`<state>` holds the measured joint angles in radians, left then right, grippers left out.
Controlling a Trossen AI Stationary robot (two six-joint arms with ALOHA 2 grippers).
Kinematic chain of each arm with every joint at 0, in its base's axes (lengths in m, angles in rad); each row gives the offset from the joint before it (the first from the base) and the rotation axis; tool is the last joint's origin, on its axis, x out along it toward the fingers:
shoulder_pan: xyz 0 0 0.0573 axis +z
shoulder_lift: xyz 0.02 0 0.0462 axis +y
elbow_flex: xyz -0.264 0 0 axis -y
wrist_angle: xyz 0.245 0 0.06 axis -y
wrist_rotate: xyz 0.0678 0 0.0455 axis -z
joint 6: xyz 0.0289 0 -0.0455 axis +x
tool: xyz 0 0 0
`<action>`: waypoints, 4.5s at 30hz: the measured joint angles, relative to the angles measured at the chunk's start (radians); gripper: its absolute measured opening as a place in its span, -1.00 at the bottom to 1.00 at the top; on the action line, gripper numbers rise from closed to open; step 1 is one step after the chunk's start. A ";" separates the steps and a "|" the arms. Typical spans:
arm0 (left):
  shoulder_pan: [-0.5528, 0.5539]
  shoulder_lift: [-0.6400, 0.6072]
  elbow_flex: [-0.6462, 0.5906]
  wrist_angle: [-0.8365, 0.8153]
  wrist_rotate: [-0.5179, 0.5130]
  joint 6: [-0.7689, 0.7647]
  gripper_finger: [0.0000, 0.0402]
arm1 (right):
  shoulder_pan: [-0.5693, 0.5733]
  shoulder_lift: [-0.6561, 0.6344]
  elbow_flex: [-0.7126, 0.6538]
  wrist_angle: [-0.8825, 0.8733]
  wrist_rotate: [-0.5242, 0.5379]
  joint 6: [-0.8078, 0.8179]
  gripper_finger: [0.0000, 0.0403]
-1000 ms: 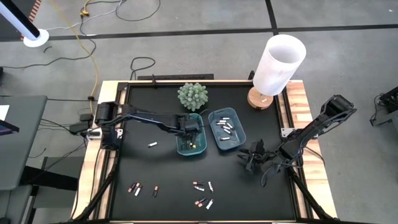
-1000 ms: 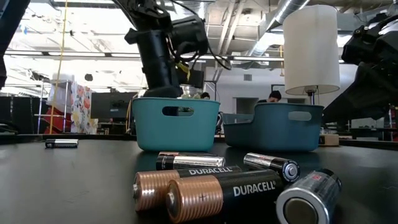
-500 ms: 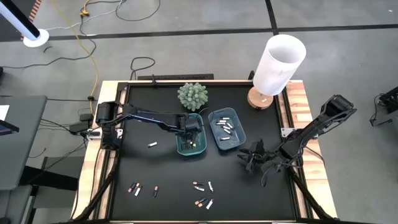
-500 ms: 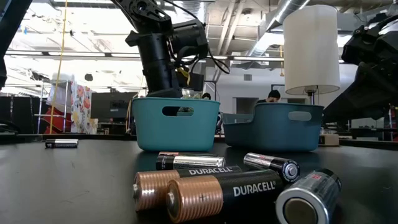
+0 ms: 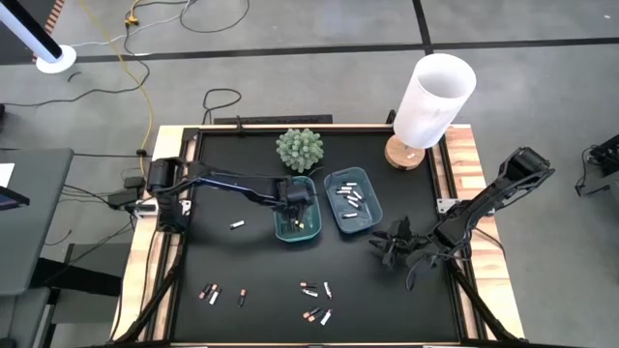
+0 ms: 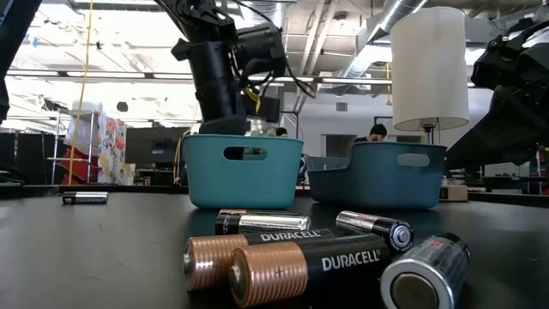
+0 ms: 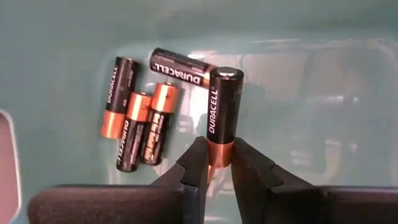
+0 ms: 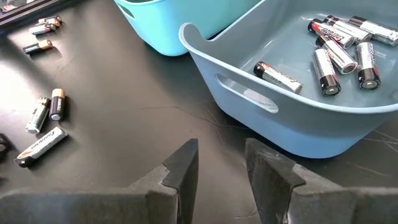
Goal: Sort batteries
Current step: Put the black battery into the green bin, then put the white battery into the blue bin
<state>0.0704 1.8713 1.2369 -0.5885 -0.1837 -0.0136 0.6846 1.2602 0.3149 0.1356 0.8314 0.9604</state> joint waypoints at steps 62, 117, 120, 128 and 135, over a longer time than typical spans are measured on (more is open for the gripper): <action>-0.158 -0.424 -0.581 -0.160 0.000 -0.543 -0.32 | 0.000 0.000 0.000 0.000 0.000 0.000 -0.25; 0.063 0.429 0.808 -0.072 0.156 0.232 -0.82 | 0.000 0.000 0.000 0.000 0.000 0.000 -0.25; 0.079 0.518 0.884 -0.111 0.176 0.214 -0.82 | 0.000 0.000 0.000 0.000 0.000 0.000 -0.25; 0.100 0.615 0.944 -0.132 0.183 0.185 -0.82 | 0.000 0.000 0.000 0.000 0.000 0.000 -0.25; 0.100 0.620 0.962 -0.137 0.181 0.162 -0.48 | 0.000 0.000 0.000 0.000 0.000 0.000 -0.25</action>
<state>0.1703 2.4916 2.1994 -0.7253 -0.0025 0.1484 0.6847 1.2602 0.3145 0.1354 0.8310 0.9607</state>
